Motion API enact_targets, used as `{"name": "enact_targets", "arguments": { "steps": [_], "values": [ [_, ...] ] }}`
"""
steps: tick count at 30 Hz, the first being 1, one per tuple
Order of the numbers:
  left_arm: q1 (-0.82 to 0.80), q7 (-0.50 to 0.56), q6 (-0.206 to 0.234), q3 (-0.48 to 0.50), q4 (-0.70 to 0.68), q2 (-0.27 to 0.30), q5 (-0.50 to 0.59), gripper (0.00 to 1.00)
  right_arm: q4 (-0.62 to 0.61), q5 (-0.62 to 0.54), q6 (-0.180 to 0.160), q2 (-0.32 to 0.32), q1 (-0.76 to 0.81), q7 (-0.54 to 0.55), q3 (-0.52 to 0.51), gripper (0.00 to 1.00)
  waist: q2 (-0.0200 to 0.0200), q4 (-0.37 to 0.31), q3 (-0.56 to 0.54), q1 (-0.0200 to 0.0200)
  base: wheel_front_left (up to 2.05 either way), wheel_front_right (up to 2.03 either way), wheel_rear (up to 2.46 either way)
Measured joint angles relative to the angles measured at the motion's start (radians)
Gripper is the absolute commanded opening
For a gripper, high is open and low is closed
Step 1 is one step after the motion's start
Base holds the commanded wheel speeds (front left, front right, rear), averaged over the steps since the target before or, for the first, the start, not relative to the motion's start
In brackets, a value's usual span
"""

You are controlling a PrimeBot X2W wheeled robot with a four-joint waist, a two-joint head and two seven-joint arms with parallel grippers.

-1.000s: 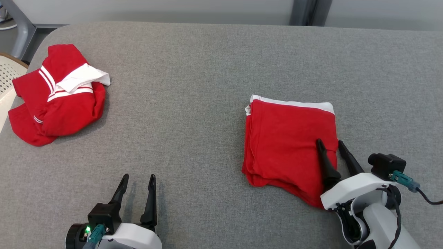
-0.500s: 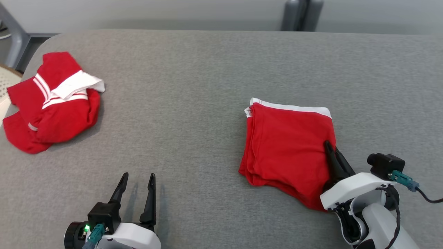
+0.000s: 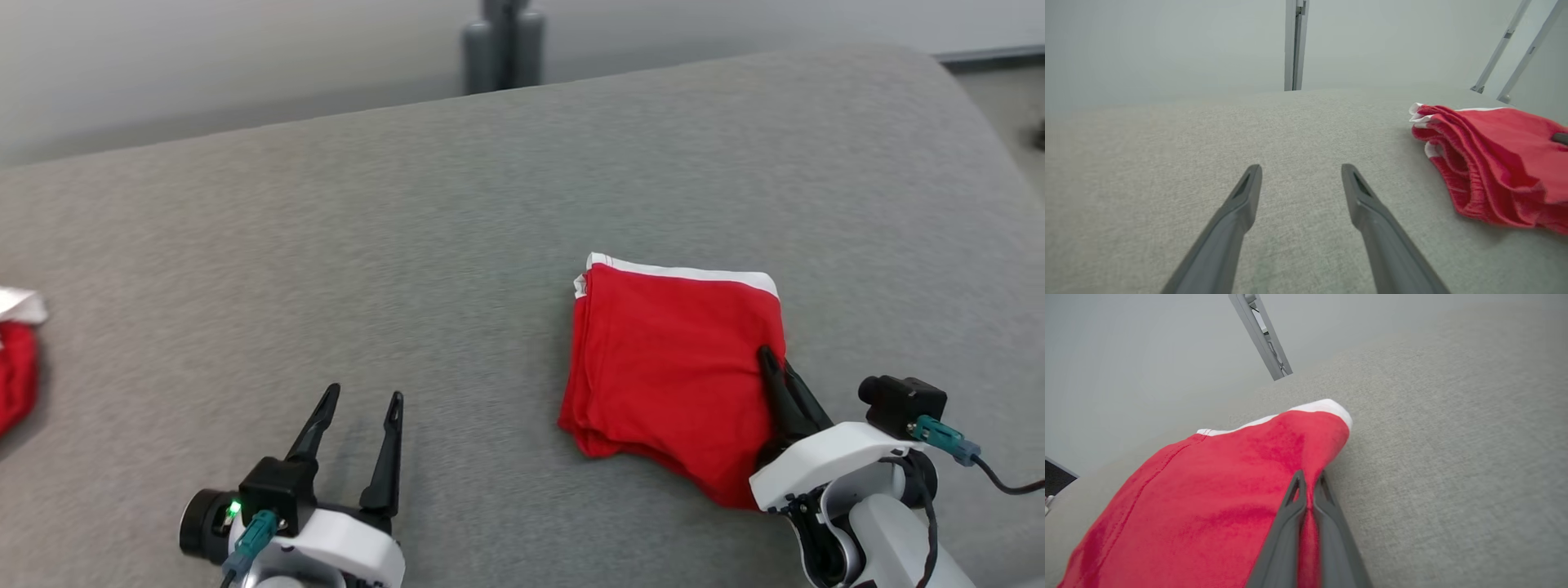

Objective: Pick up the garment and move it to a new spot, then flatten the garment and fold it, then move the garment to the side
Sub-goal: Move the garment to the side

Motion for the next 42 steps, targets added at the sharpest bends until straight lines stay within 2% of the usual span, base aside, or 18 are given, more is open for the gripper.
{"name": "enact_targets", "arguments": {
  "steps": [10, 15, 18, 22, 24, 32, 35, 42],
  "values": [
    [-0.06, 0.0, -0.02, -0.067, -0.036, -0.001, 0.006, 1.0, -0.015, 0.003, 0.0, -0.001, 0.006, 0.0, 0.025, 0.0, 0.0, -0.217, 0.013, 0.0, 0.0, 0.0, 0.0],
    [-0.068, 0.0, -0.021, -0.074, -0.045, -0.001, 0.008, 1.0, -0.015, -0.004, 0.0, -0.001, 0.003, 0.0, 0.041, 0.0, 0.0, -0.283, 0.026, 0.0, 0.0, 0.0, 0.0],
    [-0.073, 0.0, -0.028, -0.077, -0.045, -0.001, 0.015, 1.0, -0.014, -0.017, 0.0, -0.002, -0.01, 0.0, 0.048, 0.0, 0.0, -0.298, 0.045, 0.0, 0.0, 0.0, 0.0],
    [-0.088, 0.0, -0.038, -0.082, -0.055, -0.001, 0.014, 1.0, -0.004, -0.069, 0.0, -0.002, -0.035, 0.0, 0.037, 0.0, 0.0, -0.283, 0.067, 0.0, 0.0, 0.0, 0.0],
    [-0.095, 0.0, -0.04, -0.079, -0.063, -0.001, 0.02, 1.0, 0.006, -0.108, 0.0, -0.027, -0.062, 0.0, 0.021, 0.0, 0.0, -0.256, 0.081, 0.0, 0.0, 0.0, 0.0],
    [-0.112, 0.0, -0.052, -0.062, -0.066, -0.001, 0.052, 1.0, 0.077, -0.221, 0.0, -0.185, -0.191, 0.0, 0.011, 0.0, 0.0, -0.173, 0.127, 0.0, 0.0, 0.0, 0.0],
    [-0.117, 0.0, -0.056, -0.055, -0.069, 0.0, 0.067, 1.0, 0.129, -0.263, 0.0, -0.226, -0.255, 0.0, 0.011, 0.0, 0.0, -0.14, 0.147, 0.0, 0.0, 0.0, 0.0],
    [-0.137, 0.0, -0.061, -0.046, -0.083, 0.0, 0.089, 1.0, 0.272, -0.364, 0.0, -0.332, -0.391, 0.0, -0.114, 0.0, 0.0, -0.061, 0.189, 0.0, 0.0, 0.0, 0.0]
  ]
}}
